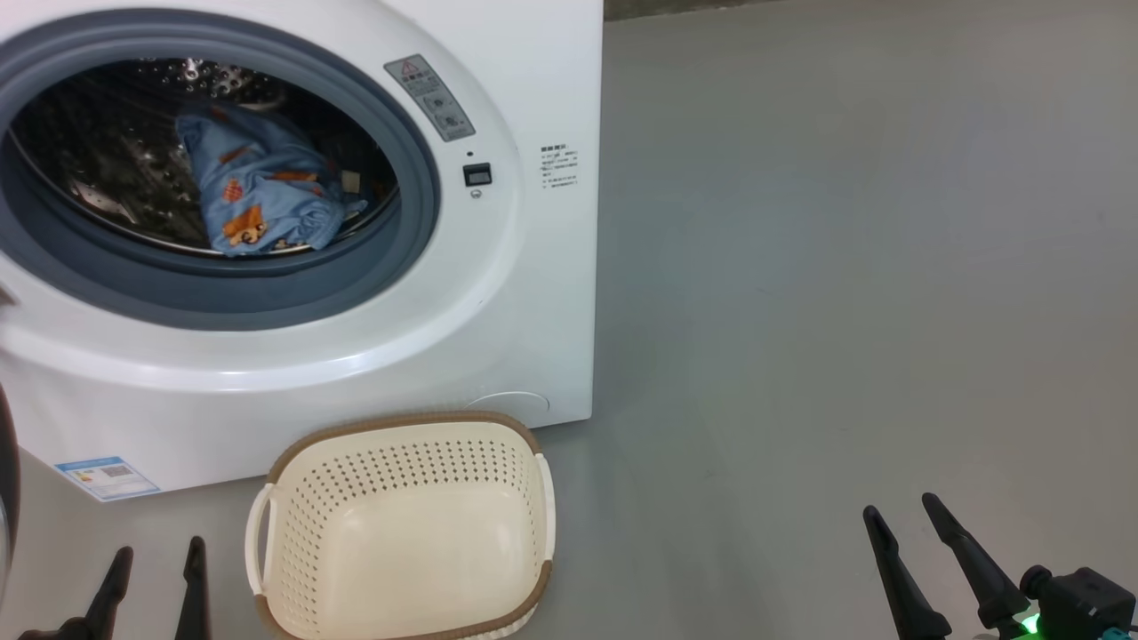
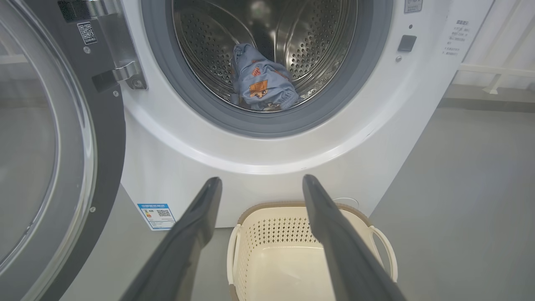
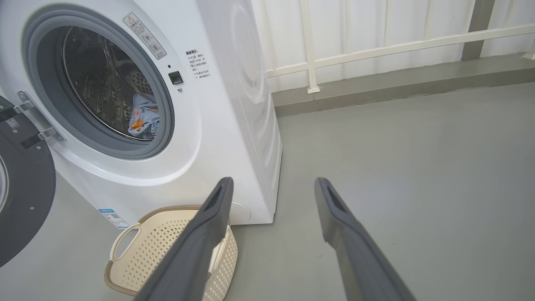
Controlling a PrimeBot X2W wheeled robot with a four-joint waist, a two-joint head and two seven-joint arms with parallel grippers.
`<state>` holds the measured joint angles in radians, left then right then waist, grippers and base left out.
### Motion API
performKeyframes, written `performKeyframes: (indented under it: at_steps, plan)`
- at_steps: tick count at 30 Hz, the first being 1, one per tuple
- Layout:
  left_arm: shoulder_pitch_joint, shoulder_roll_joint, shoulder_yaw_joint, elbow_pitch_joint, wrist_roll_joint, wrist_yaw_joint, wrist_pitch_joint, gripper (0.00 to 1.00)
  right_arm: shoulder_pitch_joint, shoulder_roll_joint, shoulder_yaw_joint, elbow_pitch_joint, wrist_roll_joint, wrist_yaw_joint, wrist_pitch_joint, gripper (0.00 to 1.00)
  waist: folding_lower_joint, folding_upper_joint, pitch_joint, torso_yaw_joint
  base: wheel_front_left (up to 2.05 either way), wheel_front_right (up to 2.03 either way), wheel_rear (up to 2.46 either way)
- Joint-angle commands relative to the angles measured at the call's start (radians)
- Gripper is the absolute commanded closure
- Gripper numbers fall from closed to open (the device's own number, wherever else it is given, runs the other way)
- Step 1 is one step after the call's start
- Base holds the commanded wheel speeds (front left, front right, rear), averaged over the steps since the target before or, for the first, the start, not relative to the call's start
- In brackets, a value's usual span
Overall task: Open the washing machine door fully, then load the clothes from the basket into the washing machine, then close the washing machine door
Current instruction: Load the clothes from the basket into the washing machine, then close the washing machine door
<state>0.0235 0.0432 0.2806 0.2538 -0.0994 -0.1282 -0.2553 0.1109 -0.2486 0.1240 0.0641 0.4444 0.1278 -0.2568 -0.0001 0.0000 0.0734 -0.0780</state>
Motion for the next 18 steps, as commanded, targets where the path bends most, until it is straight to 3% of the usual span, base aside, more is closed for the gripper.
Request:
performKeyframes:
  at_steps: [1,18]
  plan:
    - [-0.008,0.013,0.038,-0.035,-0.014,-0.002,-0.006,0.0,0.005,-0.023,0.013,-0.027,0.014,0.003,-0.005,0.0,0.0001,0.0,-0.005,0.006,0.0,0.0,0.0]
    - [-0.01,0.007,0.034,-0.039,-0.037,-0.002,-0.006,0.0,0.008,-0.017,0.007,-0.03,0.012,0.003,-0.005,0.0,0.0001,0.0,-0.009,0.005,0.0,0.0,0.0]
